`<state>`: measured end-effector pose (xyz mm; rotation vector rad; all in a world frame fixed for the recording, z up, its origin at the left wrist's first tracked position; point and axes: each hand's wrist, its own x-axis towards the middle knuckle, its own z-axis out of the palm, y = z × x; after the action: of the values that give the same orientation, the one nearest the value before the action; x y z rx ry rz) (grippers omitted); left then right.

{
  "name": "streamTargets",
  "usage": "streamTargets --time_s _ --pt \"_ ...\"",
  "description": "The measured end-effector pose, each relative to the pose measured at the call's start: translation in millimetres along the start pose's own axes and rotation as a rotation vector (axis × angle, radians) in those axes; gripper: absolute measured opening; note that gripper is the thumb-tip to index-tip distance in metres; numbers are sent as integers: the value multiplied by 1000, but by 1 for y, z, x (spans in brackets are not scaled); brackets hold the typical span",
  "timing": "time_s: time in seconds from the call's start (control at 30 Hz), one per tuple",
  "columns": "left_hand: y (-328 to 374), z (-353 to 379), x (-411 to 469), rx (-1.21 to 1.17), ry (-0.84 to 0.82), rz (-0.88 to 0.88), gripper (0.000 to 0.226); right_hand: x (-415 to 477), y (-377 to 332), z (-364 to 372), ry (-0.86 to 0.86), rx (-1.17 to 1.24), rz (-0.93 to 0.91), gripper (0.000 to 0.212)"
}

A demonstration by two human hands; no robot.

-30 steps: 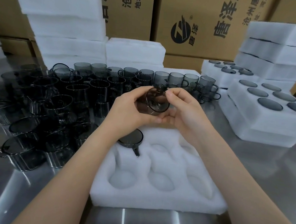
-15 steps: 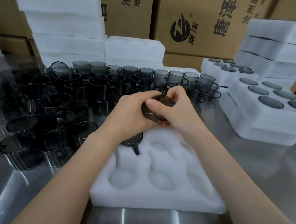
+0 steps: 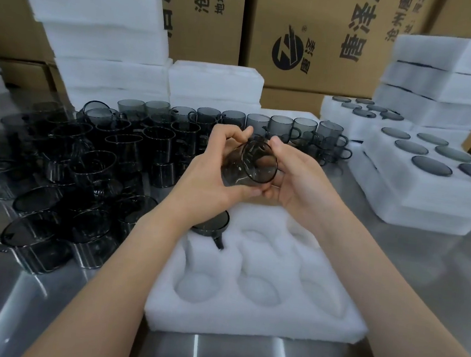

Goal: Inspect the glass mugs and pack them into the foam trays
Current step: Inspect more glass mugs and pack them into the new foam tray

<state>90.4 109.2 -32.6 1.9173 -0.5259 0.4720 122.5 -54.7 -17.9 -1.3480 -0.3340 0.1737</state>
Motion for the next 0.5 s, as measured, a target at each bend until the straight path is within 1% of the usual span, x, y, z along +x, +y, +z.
streamTargets --time_s 0.1,0.17,0.3,0.37,0.43,0.47,0.5 --pt "0 -2 1 37 -52 15 64 1 1 -2 28 5 8 28" --pt "0 -2 0 59 -69 45 66 2 2 -4 15 15 30 27" --pt "2 -2 0 81 -39 97 74 3 0 -5 -13 103 46 19" --pt "3 -2 1 -7 -47 26 75 4 1 -7 -12 194 30 11" --pt "4 -3 2 -149 -54 -97 77 5 4 -7 -4 224 -31 8" --pt "4 -5 3 -217 -48 -168 72 5 4 -6 2 218 -80 8" --pt "5 -7 4 -307 -51 -240 63 5 5 -4 8 210 -132 9"
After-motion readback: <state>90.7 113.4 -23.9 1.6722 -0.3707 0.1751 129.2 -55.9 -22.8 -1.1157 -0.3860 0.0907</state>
